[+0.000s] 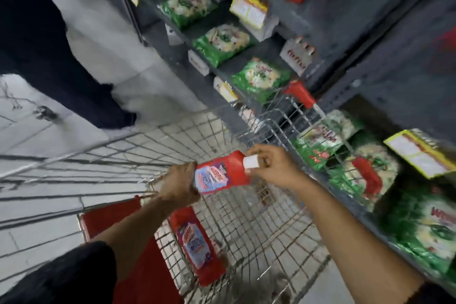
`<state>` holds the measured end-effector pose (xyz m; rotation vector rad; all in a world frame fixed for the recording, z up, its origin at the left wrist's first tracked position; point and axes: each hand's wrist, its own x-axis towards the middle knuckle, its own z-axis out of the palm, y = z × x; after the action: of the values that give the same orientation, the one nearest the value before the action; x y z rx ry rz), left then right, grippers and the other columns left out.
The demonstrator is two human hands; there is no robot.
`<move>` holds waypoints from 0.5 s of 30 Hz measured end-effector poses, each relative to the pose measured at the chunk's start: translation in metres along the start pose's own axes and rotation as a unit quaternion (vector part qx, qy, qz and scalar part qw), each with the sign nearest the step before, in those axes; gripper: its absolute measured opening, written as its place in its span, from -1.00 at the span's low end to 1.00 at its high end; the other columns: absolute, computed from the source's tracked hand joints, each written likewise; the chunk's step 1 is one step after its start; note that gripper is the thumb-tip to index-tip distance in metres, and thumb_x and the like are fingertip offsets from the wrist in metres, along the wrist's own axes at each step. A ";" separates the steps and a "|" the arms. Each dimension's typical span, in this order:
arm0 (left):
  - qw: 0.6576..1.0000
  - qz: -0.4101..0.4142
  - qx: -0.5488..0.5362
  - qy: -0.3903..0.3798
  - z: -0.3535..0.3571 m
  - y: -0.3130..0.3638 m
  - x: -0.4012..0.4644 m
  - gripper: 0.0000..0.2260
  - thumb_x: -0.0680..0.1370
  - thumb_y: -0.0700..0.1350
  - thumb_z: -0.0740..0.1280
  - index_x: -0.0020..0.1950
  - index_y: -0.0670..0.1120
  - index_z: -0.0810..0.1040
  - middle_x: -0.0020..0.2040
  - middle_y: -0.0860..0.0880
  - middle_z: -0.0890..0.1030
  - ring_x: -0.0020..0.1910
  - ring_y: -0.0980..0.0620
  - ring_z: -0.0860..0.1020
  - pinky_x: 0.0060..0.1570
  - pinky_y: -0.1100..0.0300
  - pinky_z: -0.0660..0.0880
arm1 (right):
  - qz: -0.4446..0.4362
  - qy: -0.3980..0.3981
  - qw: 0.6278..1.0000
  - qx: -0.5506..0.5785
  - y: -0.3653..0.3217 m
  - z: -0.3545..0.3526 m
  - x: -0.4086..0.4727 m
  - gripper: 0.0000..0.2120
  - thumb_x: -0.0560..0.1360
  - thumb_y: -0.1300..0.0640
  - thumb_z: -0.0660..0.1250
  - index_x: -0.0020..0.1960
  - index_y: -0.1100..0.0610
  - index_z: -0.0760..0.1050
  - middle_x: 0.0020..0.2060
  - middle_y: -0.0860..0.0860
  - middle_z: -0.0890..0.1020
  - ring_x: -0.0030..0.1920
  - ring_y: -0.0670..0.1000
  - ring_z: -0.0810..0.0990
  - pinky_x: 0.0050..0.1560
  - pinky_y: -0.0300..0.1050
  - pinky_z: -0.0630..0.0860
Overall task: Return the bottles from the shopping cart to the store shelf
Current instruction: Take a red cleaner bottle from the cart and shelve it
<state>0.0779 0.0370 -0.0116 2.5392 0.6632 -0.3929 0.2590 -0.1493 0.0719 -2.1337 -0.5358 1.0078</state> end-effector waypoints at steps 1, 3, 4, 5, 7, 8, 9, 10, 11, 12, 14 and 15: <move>0.999 0.029 -0.016 0.021 -0.009 0.019 -0.006 -0.39 0.23 0.10 0.47 0.19 -0.05 0.37 0.06 -0.09 0.57 0.06 -0.14 0.53 -0.10 0.09 0.40 | -0.007 0.038 0.998 0.052 -0.011 -0.021 -0.014 -0.58 0.23 0.24 0.61 0.04 0.08 0.60 -0.09 0.05 0.67 -0.07 0.04 0.65 -0.03 -0.03 0.59; 0.993 0.077 -0.070 0.058 -0.024 0.061 -0.014 -0.35 0.20 0.18 0.47 0.18 -0.05 0.37 0.03 -0.09 0.58 0.05 -0.16 0.55 -0.09 0.10 0.39 | -0.043 0.109 0.984 0.136 -0.032 -0.058 -0.042 -0.67 0.20 0.22 0.62 -0.09 0.05 0.62 -0.15 0.05 0.70 -0.11 0.02 0.65 0.01 -0.01 0.58; 0.987 0.093 -0.105 0.074 -0.032 0.087 -0.015 -0.37 0.20 0.15 0.49 0.16 -0.07 0.40 0.01 -0.09 0.59 0.03 -0.15 0.55 -0.13 0.13 0.36 | -0.064 0.145 0.973 0.166 -0.043 -0.077 -0.057 -0.71 0.19 0.18 0.62 -0.14 0.04 0.64 -0.18 0.01 0.72 -0.13 -0.01 0.65 0.01 -0.03 0.58; 0.980 0.109 -0.136 0.092 -0.037 0.112 -0.014 -0.40 0.20 0.13 0.51 0.12 -0.09 0.44 -0.03 -0.09 0.61 -0.02 -0.13 0.56 -0.21 0.21 0.30 | -0.082 0.178 0.962 0.192 -0.054 -0.095 -0.073 -0.74 0.21 0.18 0.61 -0.16 0.02 0.65 -0.22 -0.05 0.72 -0.16 -0.07 0.65 -0.02 -0.09 0.57; 0.963 0.145 -0.190 0.123 -0.044 0.162 -0.012 -0.41 0.16 0.10 0.55 0.08 -0.09 0.46 -0.12 -0.08 0.62 -0.13 -0.10 0.58 -0.28 0.31 0.24 | -0.122 0.228 0.933 0.251 -0.073 -0.128 -0.101 -0.77 0.30 0.27 0.54 -0.13 0.01 0.66 -0.26 -0.12 0.73 -0.18 -0.14 0.64 -0.06 -0.20 0.58; 0.953 0.166 -0.214 0.133 -0.051 0.191 -0.012 -0.37 0.15 0.09 0.59 0.10 -0.08 0.46 -0.12 -0.08 0.63 -0.15 -0.08 0.58 -0.27 0.34 0.28 | -0.143 0.253 0.918 0.270 -0.080 -0.146 -0.116 -0.77 0.34 0.31 0.50 -0.10 0.03 0.65 -0.25 -0.11 0.73 -0.18 -0.14 0.65 -0.09 -0.23 0.58; 0.945 0.182 -0.234 0.142 -0.057 0.218 -0.010 -0.34 0.16 0.11 0.61 0.14 -0.07 0.45 -0.10 -0.08 0.63 -0.14 -0.05 0.58 -0.23 0.33 0.35 | -0.162 0.276 0.903 0.285 -0.085 -0.165 -0.131 -0.77 0.35 0.31 0.48 -0.06 0.06 0.65 -0.24 -0.10 0.73 -0.18 -0.14 0.65 -0.12 -0.26 0.57; 0.936 0.197 -0.252 0.145 -0.064 0.244 -0.010 -0.32 0.17 0.16 0.59 0.16 -0.04 0.42 -0.07 -0.06 0.63 -0.13 -0.02 0.59 -0.19 0.26 0.45 | -0.183 0.295 0.889 0.298 -0.091 -0.182 -0.143 -0.77 0.33 0.27 0.48 -0.03 0.08 0.64 -0.23 -0.09 0.73 -0.17 -0.13 0.65 -0.13 -0.27 0.56; 0.928 0.213 -0.270 0.146 -0.073 0.271 -0.011 -0.34 0.19 0.22 0.56 0.15 0.01 0.39 -0.05 -0.01 0.61 -0.12 0.01 0.59 -0.16 0.20 0.50 | -0.200 0.314 0.875 0.308 -0.094 -0.200 -0.154 -0.73 0.30 0.20 0.50 0.00 0.11 0.63 -0.21 -0.08 0.73 -0.15 -0.12 0.65 -0.13 -0.26 0.56; 0.920 0.228 -0.283 0.149 -0.081 0.296 -0.011 -0.36 0.20 0.26 0.53 0.13 0.05 0.37 -0.05 0.02 0.59 -0.11 0.03 0.57 -0.17 0.19 0.51 | -0.215 0.330 0.863 0.317 -0.098 -0.219 -0.165 -0.65 0.26 0.12 0.51 0.03 0.12 0.63 -0.18 -0.06 0.73 -0.12 -0.09 0.65 -0.10 -0.24 0.57; 0.908 0.250 -0.288 0.172 -0.092 0.339 -0.008 -0.35 0.20 0.27 0.52 0.11 0.00 0.37 -0.03 -0.01 0.58 -0.09 -0.02 0.57 -0.19 0.15 0.50 | -0.235 0.360 0.844 0.321 -0.104 -0.253 -0.181 -0.55 0.21 -0.01 0.52 0.06 0.12 0.63 -0.12 -0.05 0.73 -0.06 -0.06 0.65 -0.04 -0.20 0.57; 0.905 0.255 -0.288 0.181 -0.097 0.359 -0.007 -0.35 0.19 0.27 0.52 0.10 -0.03 0.37 -0.04 -0.03 0.58 -0.08 -0.05 0.57 -0.20 0.10 0.50 | -0.246 0.370 0.837 0.319 -0.106 -0.270 -0.187 -0.55 0.20 -0.04 0.53 0.04 0.10 0.64 -0.11 -0.05 0.73 -0.04 -0.05 0.65 -0.01 -0.19 0.57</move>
<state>0.2736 -0.1903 0.2092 2.0955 0.1661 0.4145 0.3510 -0.3081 0.3641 -1.4782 -0.2681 0.0010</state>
